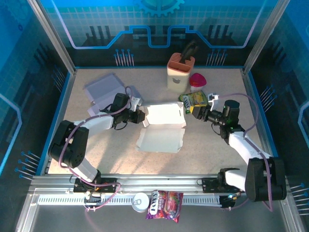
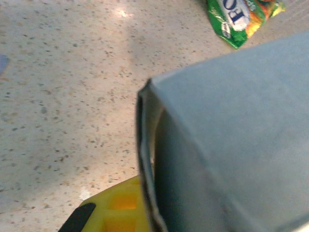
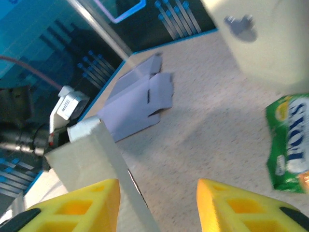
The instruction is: Fold the paper box
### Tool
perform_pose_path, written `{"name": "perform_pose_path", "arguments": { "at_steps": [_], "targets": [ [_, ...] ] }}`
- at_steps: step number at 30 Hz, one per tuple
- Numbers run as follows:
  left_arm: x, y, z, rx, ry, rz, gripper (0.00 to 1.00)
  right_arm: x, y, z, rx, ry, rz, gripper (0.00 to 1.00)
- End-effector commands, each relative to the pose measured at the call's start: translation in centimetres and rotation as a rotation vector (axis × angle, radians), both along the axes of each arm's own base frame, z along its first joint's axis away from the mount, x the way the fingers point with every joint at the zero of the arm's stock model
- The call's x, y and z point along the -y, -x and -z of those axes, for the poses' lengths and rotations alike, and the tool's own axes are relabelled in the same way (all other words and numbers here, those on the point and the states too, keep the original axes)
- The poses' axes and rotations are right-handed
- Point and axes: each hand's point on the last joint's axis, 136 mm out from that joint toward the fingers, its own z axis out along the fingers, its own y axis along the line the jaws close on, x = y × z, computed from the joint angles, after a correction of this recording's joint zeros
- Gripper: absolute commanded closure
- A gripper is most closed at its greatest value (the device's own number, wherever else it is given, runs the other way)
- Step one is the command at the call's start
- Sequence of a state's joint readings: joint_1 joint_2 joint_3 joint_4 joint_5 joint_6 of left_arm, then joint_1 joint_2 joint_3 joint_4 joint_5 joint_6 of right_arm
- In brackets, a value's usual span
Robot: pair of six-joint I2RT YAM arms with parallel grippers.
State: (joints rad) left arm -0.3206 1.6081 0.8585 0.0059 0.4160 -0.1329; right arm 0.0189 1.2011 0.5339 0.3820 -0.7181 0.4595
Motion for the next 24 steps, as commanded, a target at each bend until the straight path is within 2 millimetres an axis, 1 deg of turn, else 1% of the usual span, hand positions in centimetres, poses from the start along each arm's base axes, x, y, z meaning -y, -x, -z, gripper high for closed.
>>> {"name": "perform_pose_path", "arguments": {
  "at_steps": [1,6,11,13,16,17,24],
  "targets": [
    [1.0,0.1,-1.7,0.002,0.084,0.04,1.0,-1.7,1.2,-1.6,0.046,-0.037,-0.134,0.55],
    [0.9,-0.1,-1.6,-0.011,0.081,0.037,1.0,-2.6,2.2,-1.1,0.058,0.024,-0.158,0.58],
    [1.0,0.0,-1.7,-0.01,0.085,0.039,1.0,-3.0,1.9,-0.3,0.056,0.066,-0.159,0.58],
    [1.0,0.0,-1.8,-0.007,0.087,0.041,1.0,-3.3,1.8,-0.3,0.061,0.075,-0.166,0.58],
    [1.0,0.0,-1.8,-0.011,0.087,0.039,1.0,-3.9,2.0,-0.7,0.076,0.077,-0.187,0.58],
    [1.0,0.0,-1.8,-0.01,0.088,0.04,1.0,-4.0,2.2,-0.2,0.054,0.084,-0.192,0.58],
    [0.9,0.0,-1.9,-0.006,0.088,0.036,1.0,-4.1,2.3,0.4,0.062,0.152,-0.164,0.58]
  ]
}}
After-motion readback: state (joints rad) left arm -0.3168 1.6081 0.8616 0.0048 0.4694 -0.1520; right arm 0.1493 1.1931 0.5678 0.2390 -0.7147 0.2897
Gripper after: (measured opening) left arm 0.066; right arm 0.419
